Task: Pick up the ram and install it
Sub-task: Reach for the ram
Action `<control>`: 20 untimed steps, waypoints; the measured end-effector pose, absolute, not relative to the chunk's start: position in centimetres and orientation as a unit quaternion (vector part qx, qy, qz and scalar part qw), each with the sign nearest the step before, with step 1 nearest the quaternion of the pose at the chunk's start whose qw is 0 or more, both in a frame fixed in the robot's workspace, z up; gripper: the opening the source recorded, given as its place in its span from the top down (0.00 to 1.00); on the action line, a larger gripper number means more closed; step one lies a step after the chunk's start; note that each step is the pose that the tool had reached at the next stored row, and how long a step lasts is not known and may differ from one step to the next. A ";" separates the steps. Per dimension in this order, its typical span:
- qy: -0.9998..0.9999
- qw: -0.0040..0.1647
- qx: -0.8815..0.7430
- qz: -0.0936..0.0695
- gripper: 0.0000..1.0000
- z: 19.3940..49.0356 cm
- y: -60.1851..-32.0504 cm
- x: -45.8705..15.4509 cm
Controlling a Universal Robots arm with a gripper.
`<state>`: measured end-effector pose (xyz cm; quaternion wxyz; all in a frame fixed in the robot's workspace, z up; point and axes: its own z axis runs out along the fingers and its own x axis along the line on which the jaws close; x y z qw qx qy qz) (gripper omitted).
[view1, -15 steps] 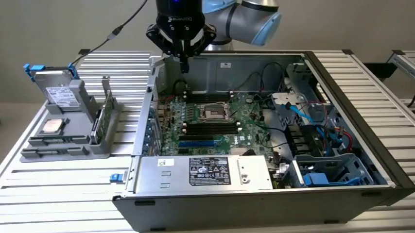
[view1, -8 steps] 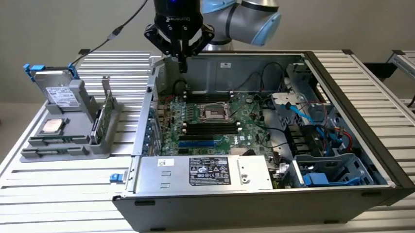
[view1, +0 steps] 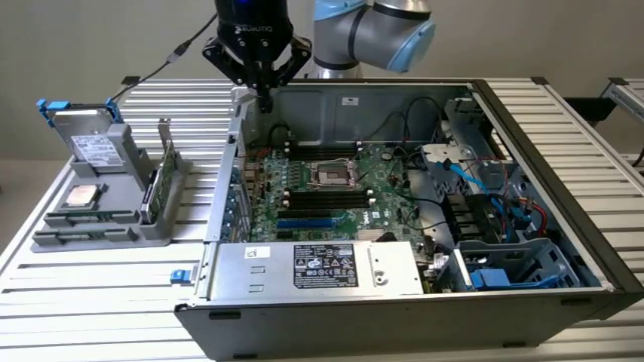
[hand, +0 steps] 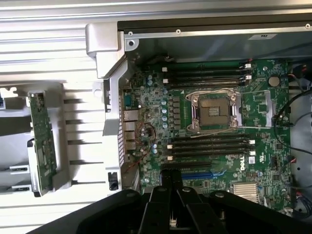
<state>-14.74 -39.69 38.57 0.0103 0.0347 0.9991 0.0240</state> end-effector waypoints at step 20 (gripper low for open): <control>0.999 0.010 0.032 0.024 0.90 38.5 -39.6 -23.6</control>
